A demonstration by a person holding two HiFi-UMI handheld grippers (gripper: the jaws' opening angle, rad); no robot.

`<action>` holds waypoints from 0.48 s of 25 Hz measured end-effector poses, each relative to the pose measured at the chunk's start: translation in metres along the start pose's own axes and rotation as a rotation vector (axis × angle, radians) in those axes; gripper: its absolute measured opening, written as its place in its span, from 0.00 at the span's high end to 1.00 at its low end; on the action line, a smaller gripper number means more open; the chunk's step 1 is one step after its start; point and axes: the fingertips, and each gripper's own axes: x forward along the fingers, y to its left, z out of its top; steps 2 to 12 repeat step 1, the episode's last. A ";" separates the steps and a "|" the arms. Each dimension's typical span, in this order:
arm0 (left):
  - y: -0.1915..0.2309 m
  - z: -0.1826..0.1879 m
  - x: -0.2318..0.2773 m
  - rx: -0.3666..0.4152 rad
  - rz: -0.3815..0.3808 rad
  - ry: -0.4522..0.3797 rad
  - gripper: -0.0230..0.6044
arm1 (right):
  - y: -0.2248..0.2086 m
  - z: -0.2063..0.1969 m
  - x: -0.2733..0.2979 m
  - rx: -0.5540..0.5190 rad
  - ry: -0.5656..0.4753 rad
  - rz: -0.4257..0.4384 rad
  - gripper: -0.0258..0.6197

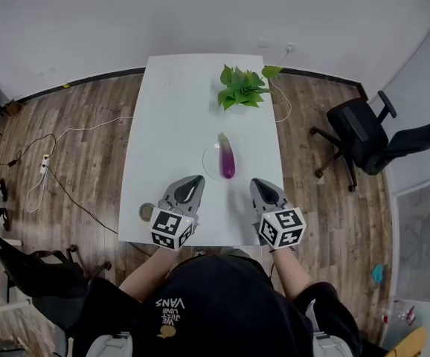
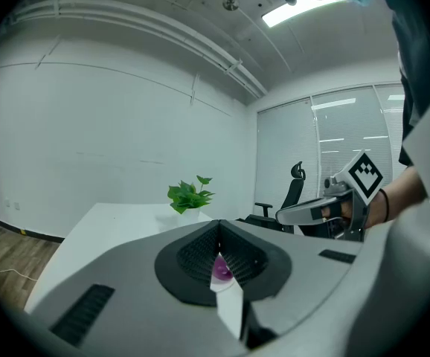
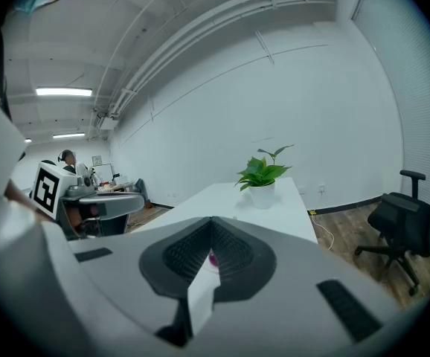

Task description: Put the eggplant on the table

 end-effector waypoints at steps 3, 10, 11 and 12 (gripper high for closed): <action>0.001 0.000 0.000 -0.001 0.001 0.000 0.95 | 0.000 0.001 0.000 -0.001 -0.001 0.000 0.93; 0.001 0.000 0.000 -0.001 0.001 0.000 0.95 | 0.000 0.001 0.000 -0.001 -0.001 0.000 0.93; 0.001 0.000 0.000 -0.001 0.001 0.000 0.95 | 0.000 0.001 0.000 -0.001 -0.001 0.000 0.93; 0.001 0.000 0.000 -0.001 0.001 0.000 0.95 | 0.000 0.001 0.000 -0.001 -0.001 0.000 0.93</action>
